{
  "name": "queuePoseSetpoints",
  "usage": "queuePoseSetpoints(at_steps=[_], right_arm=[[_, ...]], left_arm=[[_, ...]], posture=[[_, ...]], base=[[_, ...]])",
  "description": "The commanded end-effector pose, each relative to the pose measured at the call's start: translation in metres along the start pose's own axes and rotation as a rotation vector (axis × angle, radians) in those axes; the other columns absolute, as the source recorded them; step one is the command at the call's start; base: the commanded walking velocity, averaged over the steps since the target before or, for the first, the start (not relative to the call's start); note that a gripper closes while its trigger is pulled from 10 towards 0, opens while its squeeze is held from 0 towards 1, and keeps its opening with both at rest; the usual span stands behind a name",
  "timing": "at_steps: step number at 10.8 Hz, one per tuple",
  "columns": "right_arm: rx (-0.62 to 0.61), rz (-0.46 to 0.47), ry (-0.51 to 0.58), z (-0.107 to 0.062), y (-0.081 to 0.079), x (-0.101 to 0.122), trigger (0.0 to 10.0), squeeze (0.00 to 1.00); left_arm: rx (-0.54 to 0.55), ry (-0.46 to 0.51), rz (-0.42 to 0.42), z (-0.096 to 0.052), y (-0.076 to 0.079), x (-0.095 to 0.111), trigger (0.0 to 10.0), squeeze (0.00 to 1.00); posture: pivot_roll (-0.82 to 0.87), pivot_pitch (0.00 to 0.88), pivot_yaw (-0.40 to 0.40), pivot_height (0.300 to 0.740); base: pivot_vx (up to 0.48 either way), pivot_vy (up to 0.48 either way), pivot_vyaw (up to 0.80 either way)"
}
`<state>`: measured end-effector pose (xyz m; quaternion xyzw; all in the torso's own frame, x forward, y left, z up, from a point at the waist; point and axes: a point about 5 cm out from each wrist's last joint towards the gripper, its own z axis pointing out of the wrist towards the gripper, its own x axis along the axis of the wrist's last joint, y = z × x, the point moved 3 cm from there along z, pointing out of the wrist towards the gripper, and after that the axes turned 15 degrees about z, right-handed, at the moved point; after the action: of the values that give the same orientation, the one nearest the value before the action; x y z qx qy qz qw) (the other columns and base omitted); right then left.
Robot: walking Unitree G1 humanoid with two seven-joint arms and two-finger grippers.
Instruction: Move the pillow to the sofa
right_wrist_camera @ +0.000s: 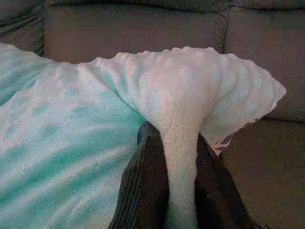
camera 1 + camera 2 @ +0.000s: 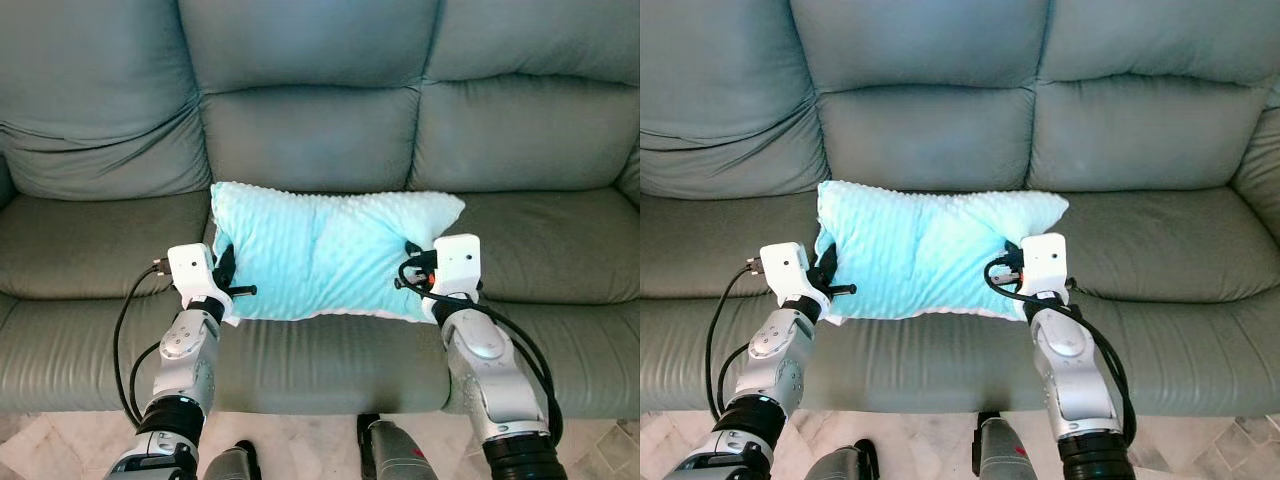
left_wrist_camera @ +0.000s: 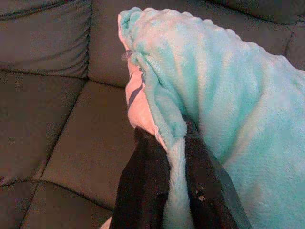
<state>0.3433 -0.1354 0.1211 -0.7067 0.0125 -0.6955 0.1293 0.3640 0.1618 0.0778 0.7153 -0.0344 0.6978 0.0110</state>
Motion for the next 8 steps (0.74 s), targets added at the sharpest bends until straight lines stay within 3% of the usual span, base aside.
queuePoseSetpoints(at_steps=[1,8], right_arm=[[0.0,-0.008,-0.001,-0.0005,-0.0009,-0.002,10.0,0.0],[0.036,0.033,0.012,-0.0032,-0.0035,0.0002,10.0,0.0]], left_arm=[[0.011,0.011,-0.004,-0.0018,-0.0029,0.0004,10.0,0.0],[0.006,0.025,-0.029,0.0,-0.0012,0.0039,10.0,0.0]], posture=[[-0.12,0.211,0.013,0.74],[-0.12,0.215,0.013,0.74]], base=[[0.0,0.0,0.0],[0.0,0.0,0.0]])
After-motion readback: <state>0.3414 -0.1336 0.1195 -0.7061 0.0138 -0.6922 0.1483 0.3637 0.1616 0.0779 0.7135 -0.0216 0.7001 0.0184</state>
